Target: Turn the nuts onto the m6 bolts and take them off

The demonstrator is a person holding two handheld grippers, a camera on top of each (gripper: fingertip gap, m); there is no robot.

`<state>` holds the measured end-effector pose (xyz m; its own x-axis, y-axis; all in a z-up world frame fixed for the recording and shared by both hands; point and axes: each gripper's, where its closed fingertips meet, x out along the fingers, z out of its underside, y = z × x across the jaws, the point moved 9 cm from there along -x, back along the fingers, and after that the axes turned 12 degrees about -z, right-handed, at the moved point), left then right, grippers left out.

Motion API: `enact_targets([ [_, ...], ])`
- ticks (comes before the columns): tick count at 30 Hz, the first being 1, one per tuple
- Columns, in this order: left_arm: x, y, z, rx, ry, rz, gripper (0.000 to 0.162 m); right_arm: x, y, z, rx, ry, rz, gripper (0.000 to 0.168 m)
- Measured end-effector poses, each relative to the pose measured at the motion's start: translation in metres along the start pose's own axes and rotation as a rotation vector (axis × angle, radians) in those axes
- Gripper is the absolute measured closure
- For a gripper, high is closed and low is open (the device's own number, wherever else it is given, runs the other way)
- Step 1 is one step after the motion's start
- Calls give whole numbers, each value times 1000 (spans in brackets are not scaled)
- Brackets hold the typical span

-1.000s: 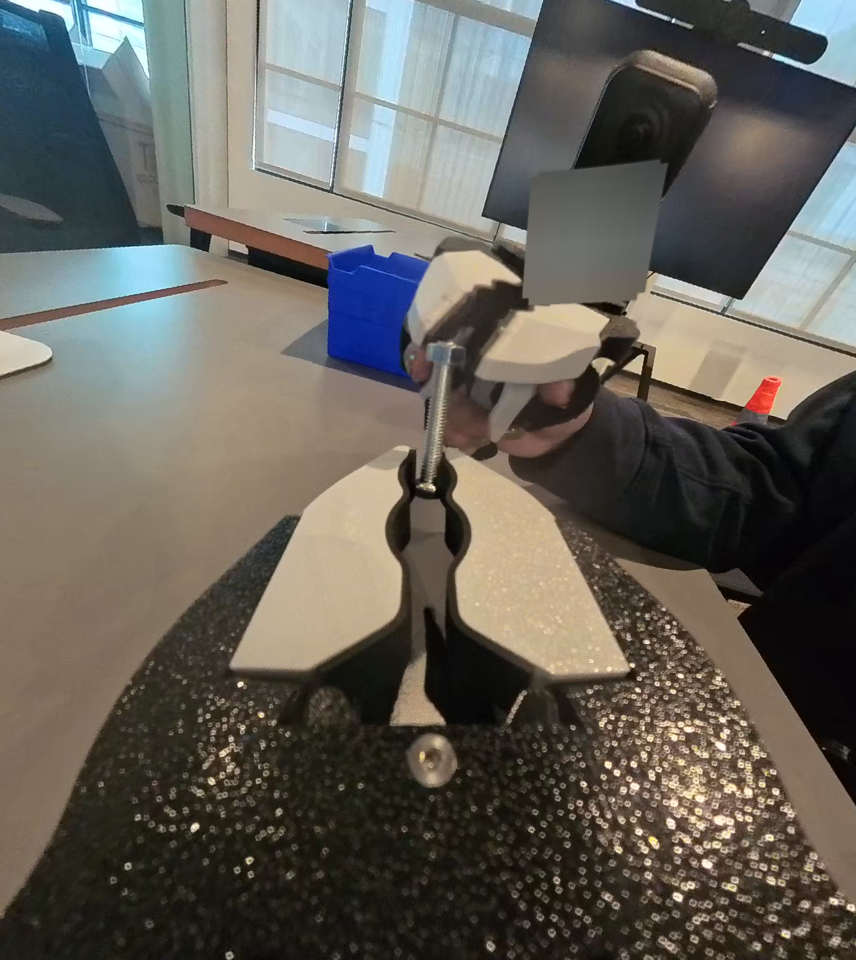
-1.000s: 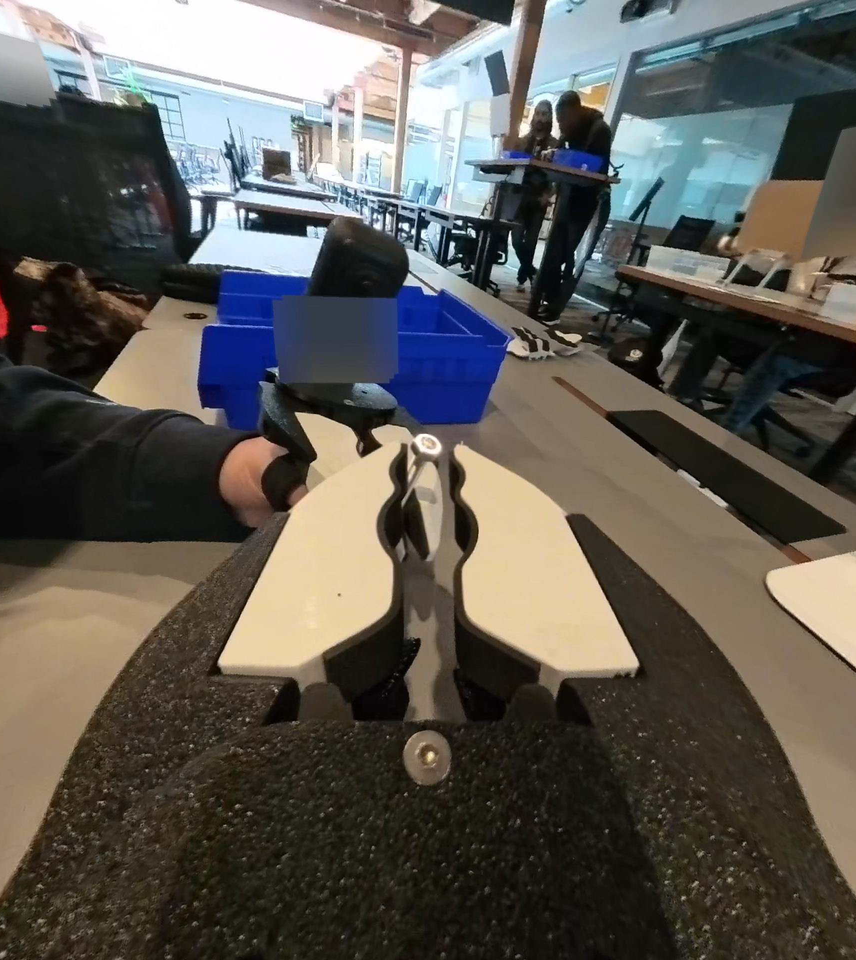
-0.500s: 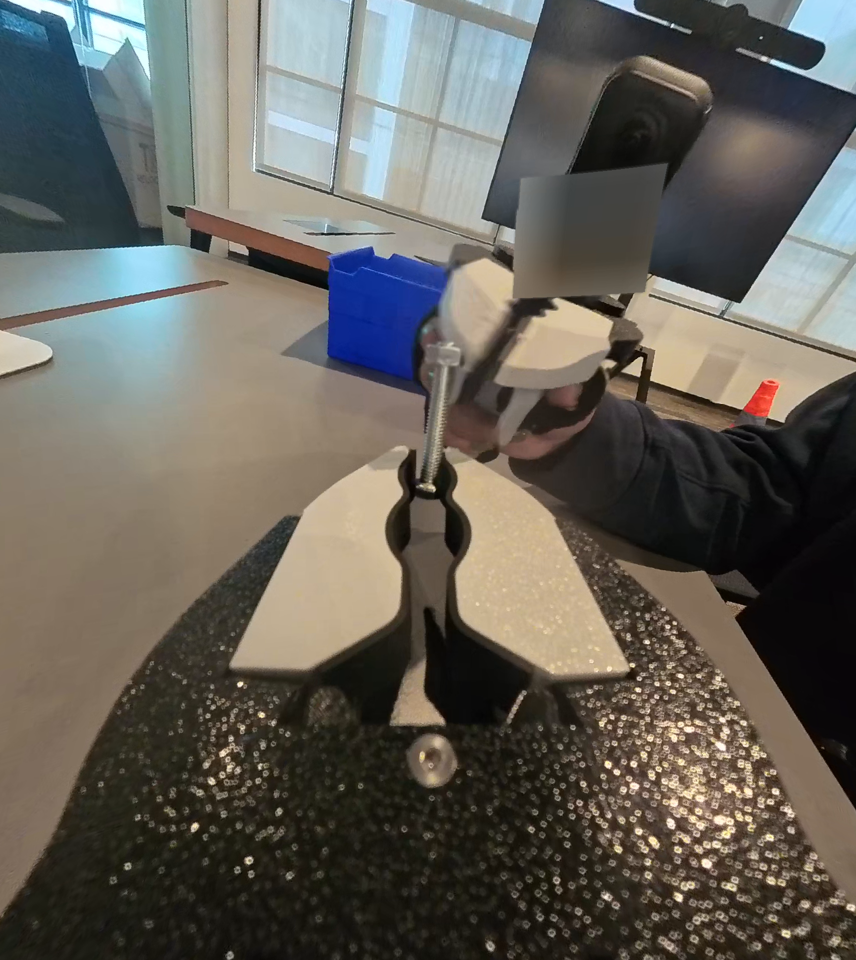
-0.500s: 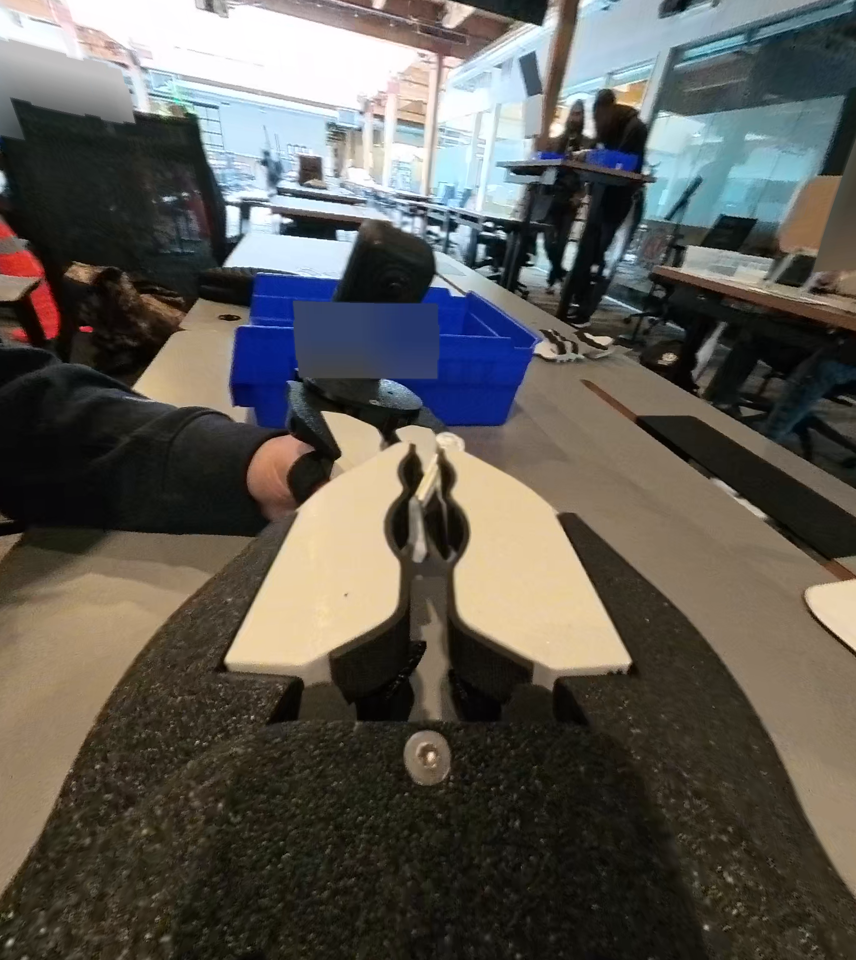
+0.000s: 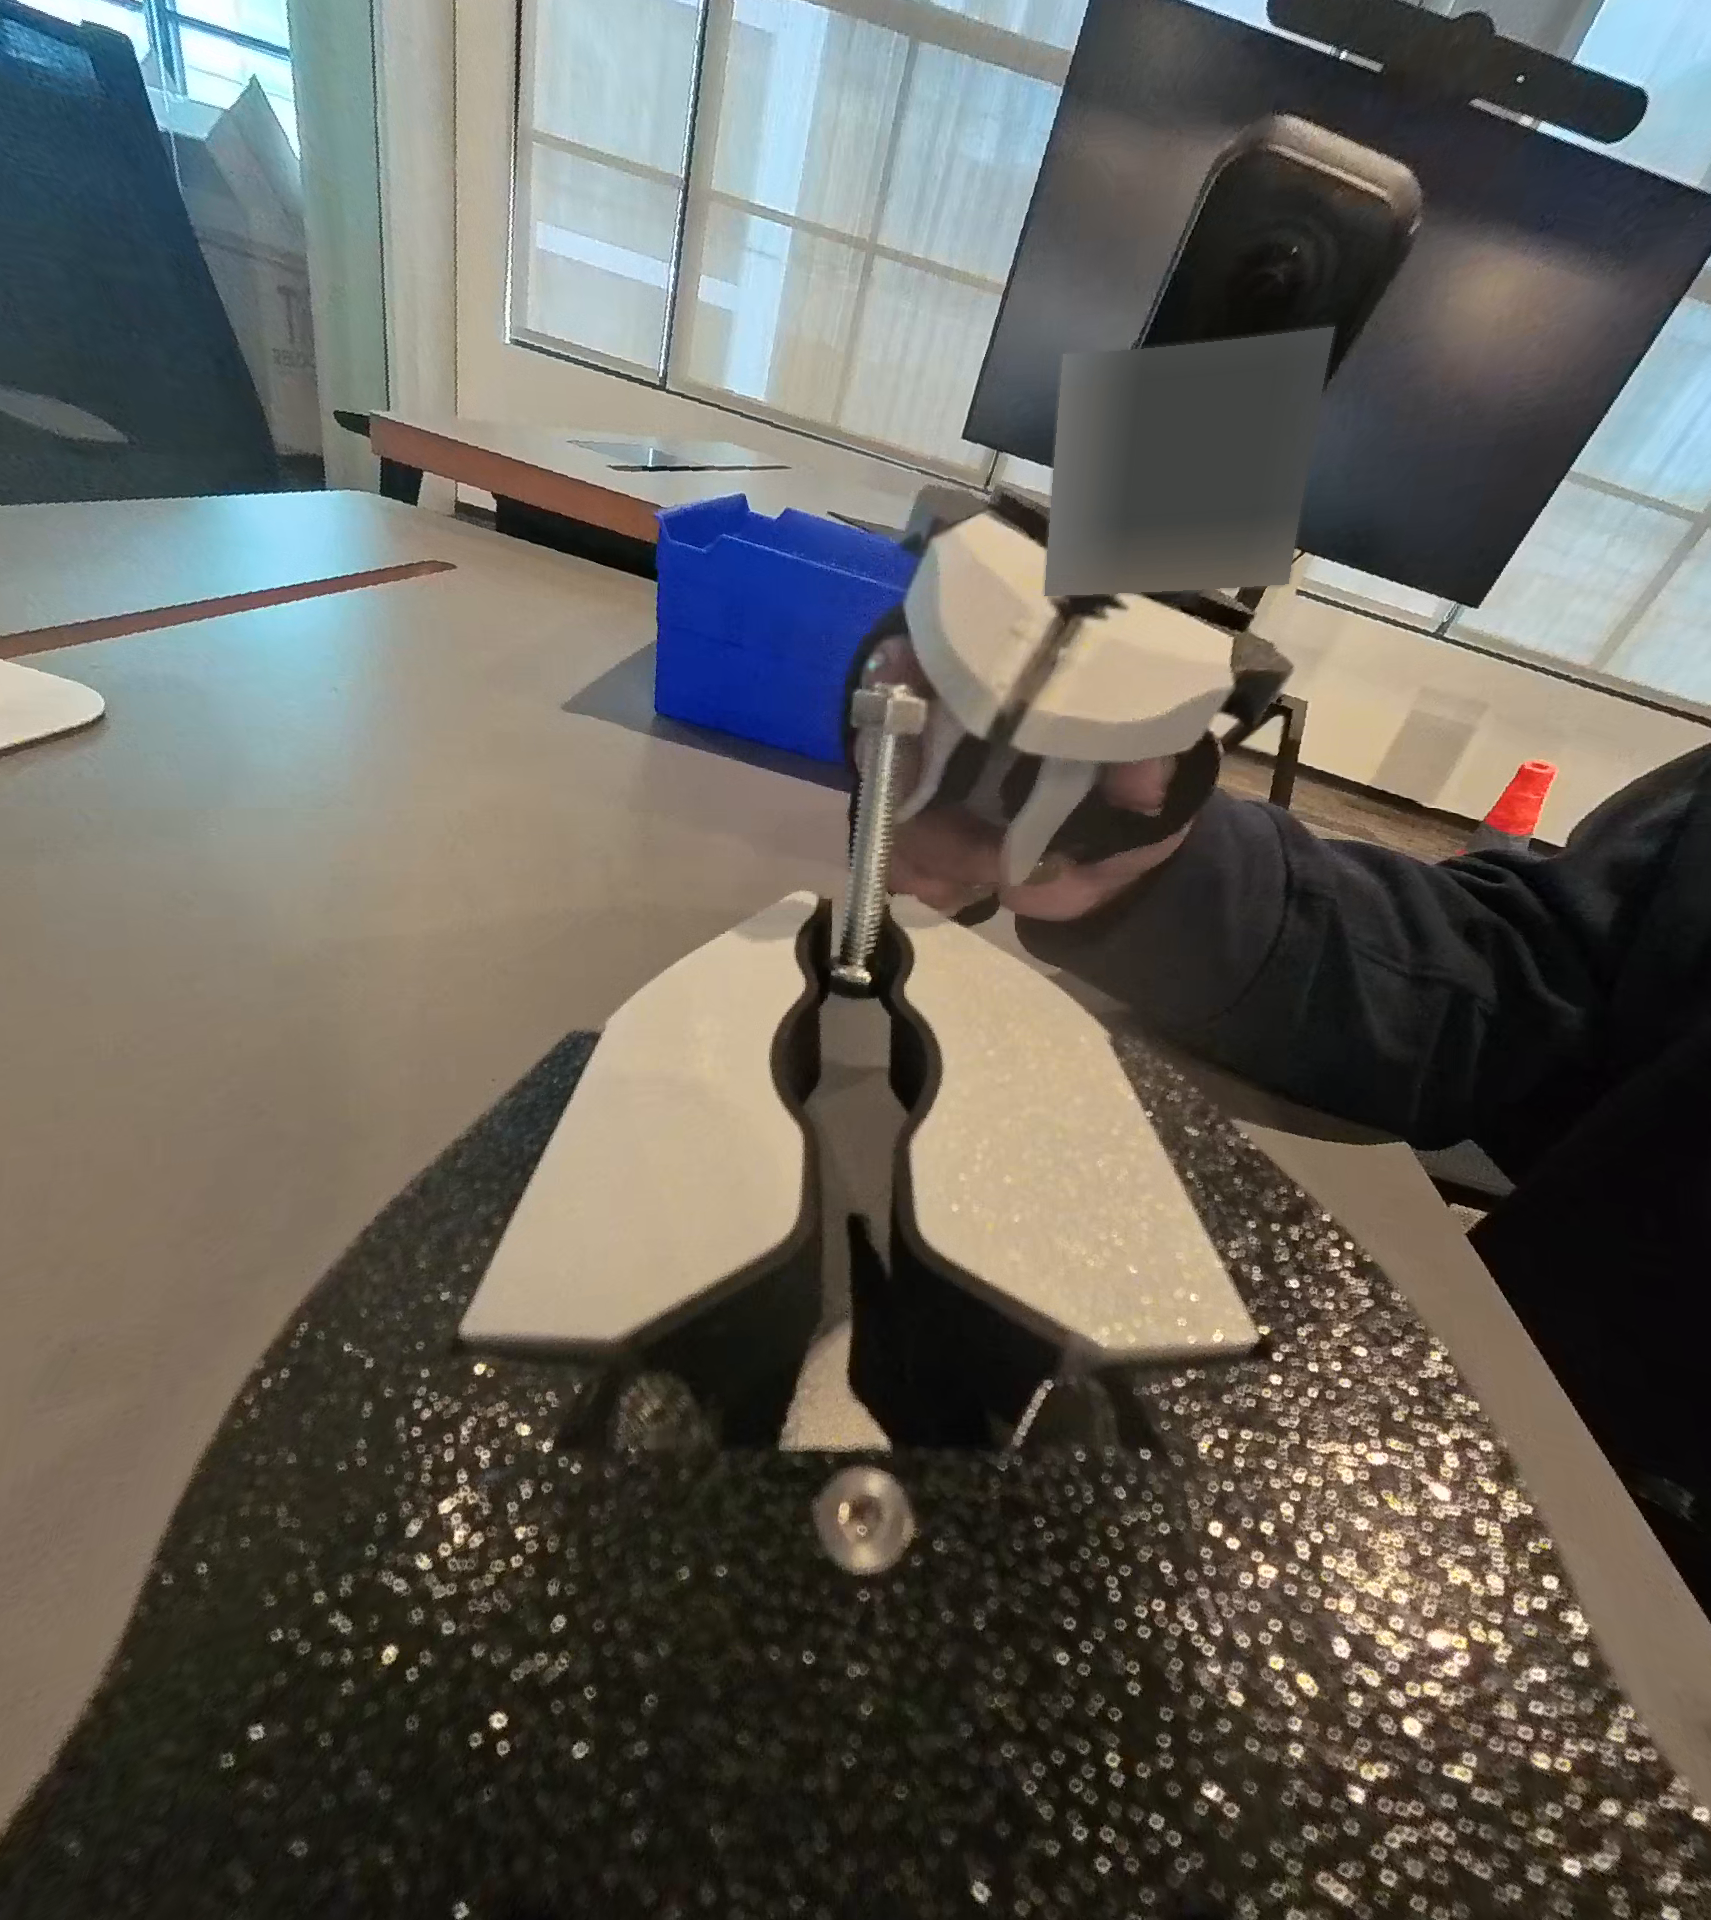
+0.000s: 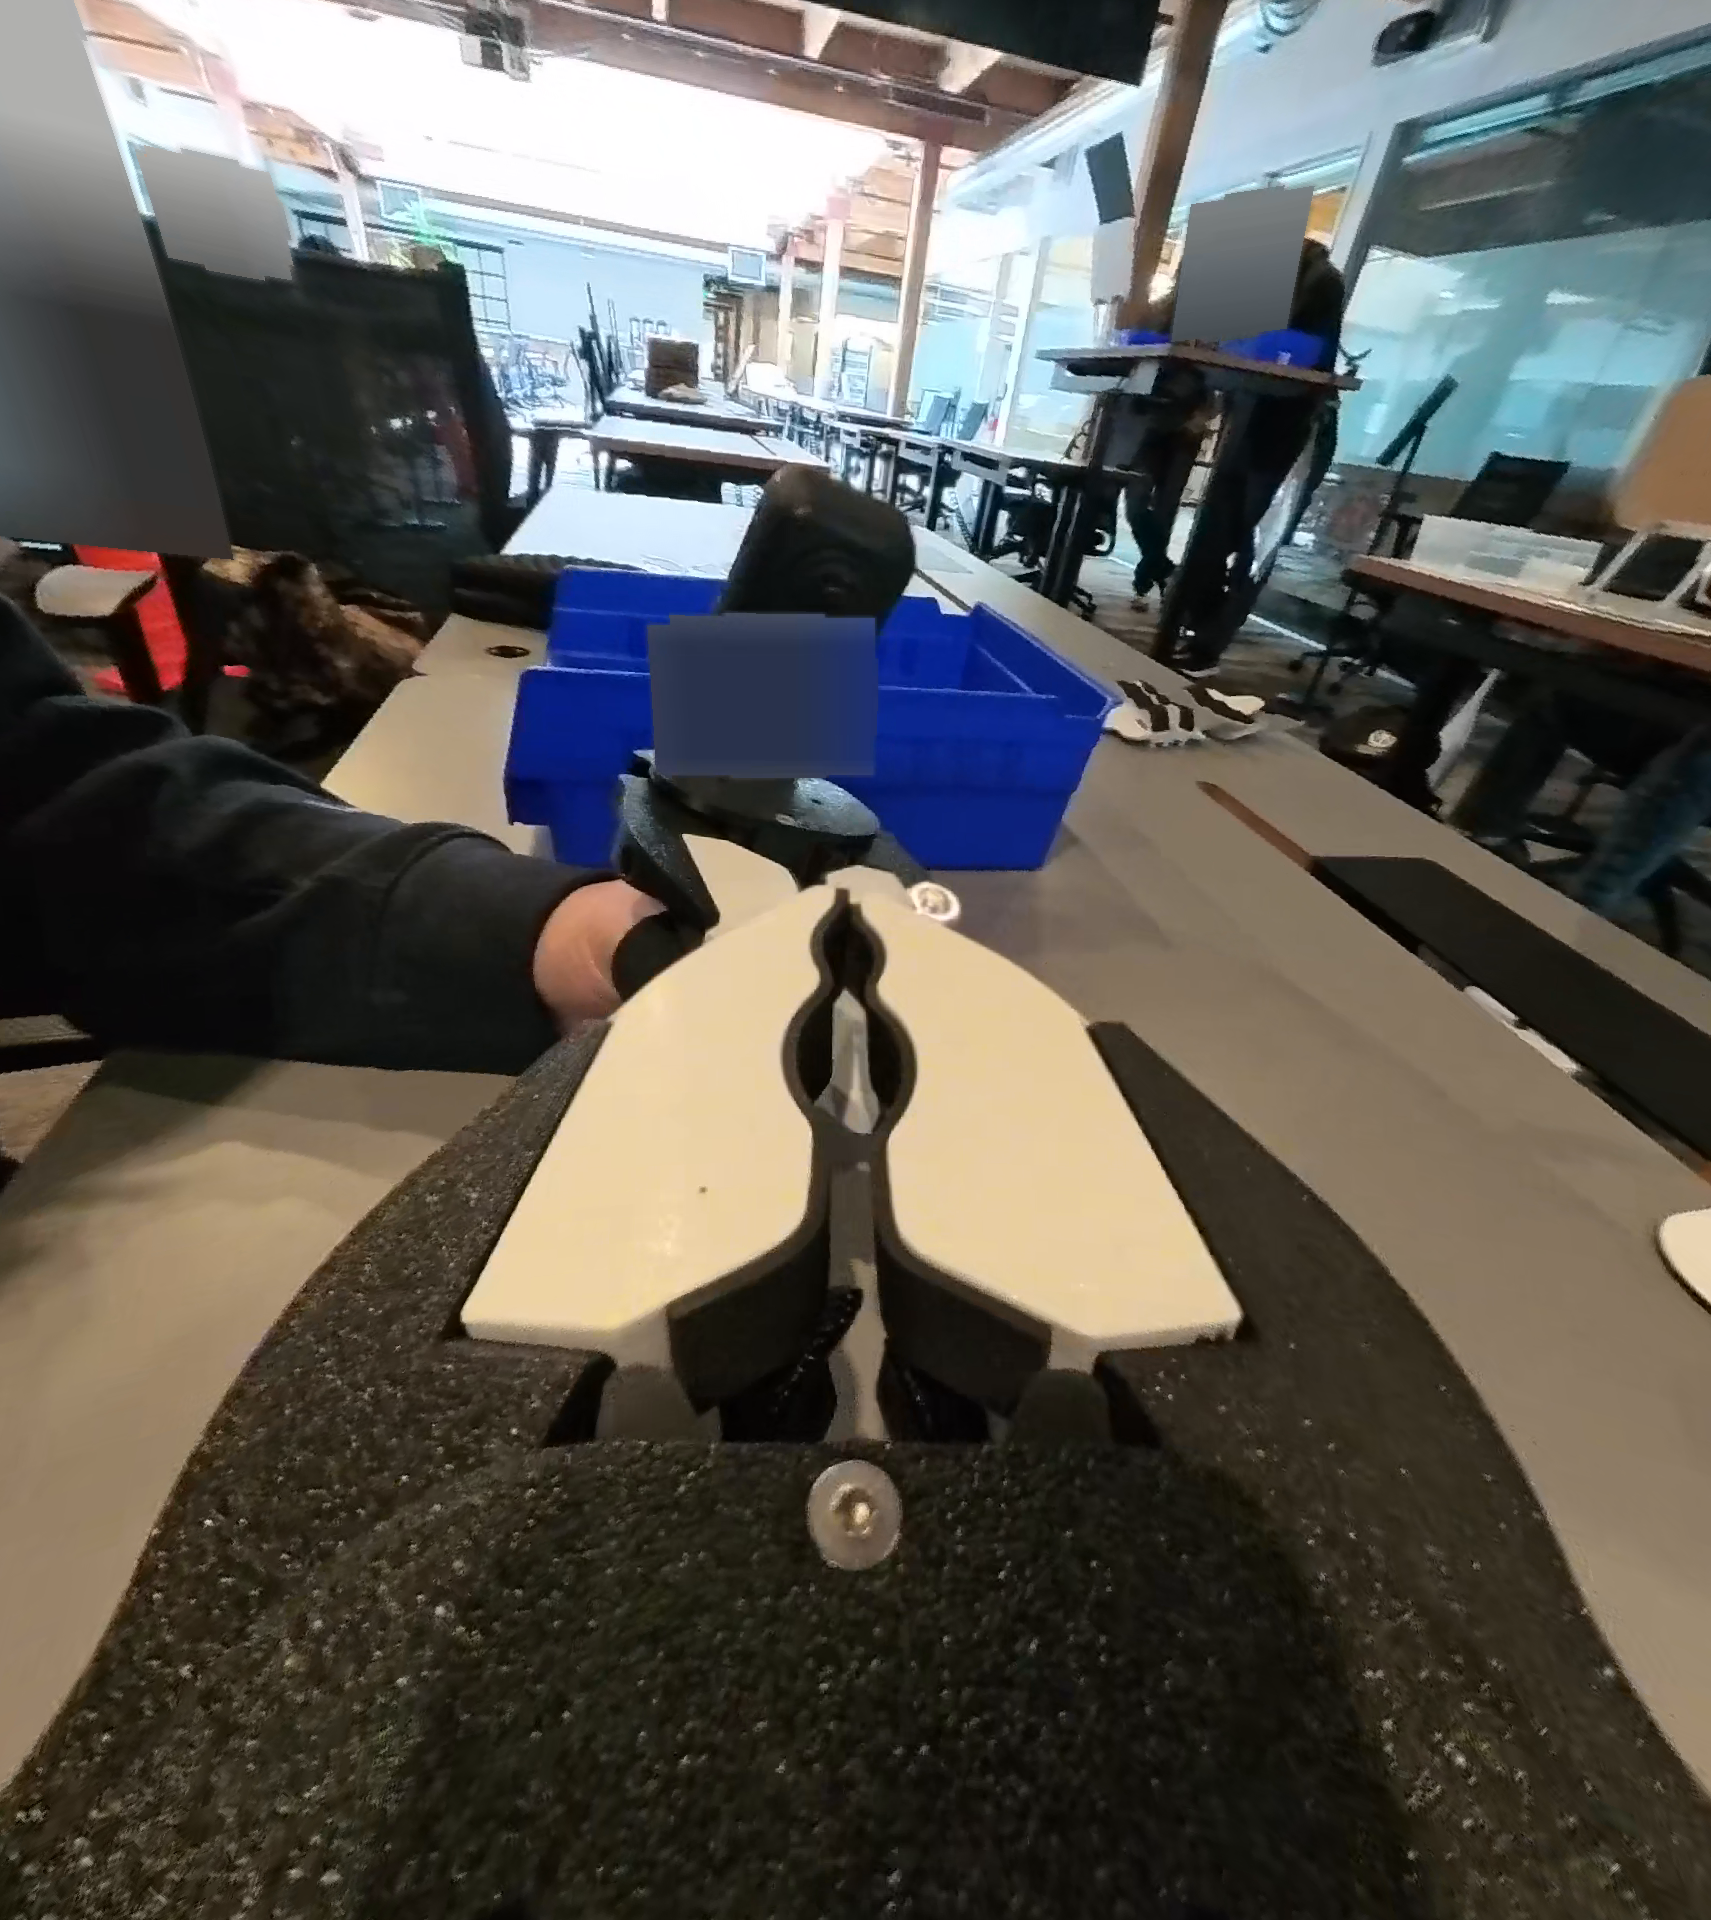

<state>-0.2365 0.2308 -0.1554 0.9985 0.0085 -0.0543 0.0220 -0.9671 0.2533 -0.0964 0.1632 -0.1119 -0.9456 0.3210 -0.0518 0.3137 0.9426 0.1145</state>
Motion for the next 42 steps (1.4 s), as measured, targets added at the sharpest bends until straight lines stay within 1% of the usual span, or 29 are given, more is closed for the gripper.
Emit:
enact_targets([
  [1, 0, 0, 0, 1, -1, 0, 154, -1, 1, 0, -5, 2, 17, 167],
  [5, 0, 0, 0, 1, -1, 0, 154, -2, 4, -1, -33, 15, 121, 155],
  [7, 0, 0, 0, 1, -1, 0, 154, 0, 5, 1, -42, -2, 156, 152],
  [10, 0, 0, 0, 2, -1, 0, 154, 3, 3, 1, -28, -12, 91, 156],
  [12, 0, 0, 0, 1, -1, 0, 154, 2, 0, 0, -14, 8, 25, 166],
  [13, 0, 0, 0, 1, -1, 0, 154, 1, 0, -1, -7, 17, 15, 166],
  [14, 0, 0, 0, 1, -1, 0, 154, 1, 0, -2, -5, 25, 23, 166],
  [18, 0, 0, 0, 1, -2, 0, 154, 1, 2, -1, -49, 19, 114, 156],
  [22, 0, 0, 0, 2, -2, 0, 154, 4, 3, 2, -30, -21, 115, 152],
  [24, 0, 0, 0, 3, -2, 0, 154, 4, 1, 2, -30, -10, 71, 156],
  [25, 0, 0, 0, 3, -2, 0, 154, 3, -1, 1, -30, 3, 32, 166],
  [26, 0, 0, 0, 3, -2, 0, 154, 2, -1, 0, -26, 12, 15, 168],
  [31, 0, 1, 0, 5, -3, 0, 154, 0, 4, 0, -36, 14, 116, 155],
  [33, 0, 1, 0, 5, -3, 0, 154, 1, 5, 2, -13, 1, 107, 151],
  [35, 0, 1, 0, 6, -3, 0, 154, 3, 4, 3, 2, 0, 64, 152],
  [36, 0, 1, 0, 6, -3, -1, 154, 3, 2, 2, 6, 8, 35, 155],
  [37, 0, 1, 0, 6, -3, 0, 154, 2, 0, 1, 5, 14, -10, 167],
  [39, 0, 1, 0, 5, -3, 0, 154, 1, 1, 0, 5, 27, -1, 165],
  [42, 0, 1, 0, 7, -4, 0, 154, 0, 4, 0, -22, 26, 84, 155],
])
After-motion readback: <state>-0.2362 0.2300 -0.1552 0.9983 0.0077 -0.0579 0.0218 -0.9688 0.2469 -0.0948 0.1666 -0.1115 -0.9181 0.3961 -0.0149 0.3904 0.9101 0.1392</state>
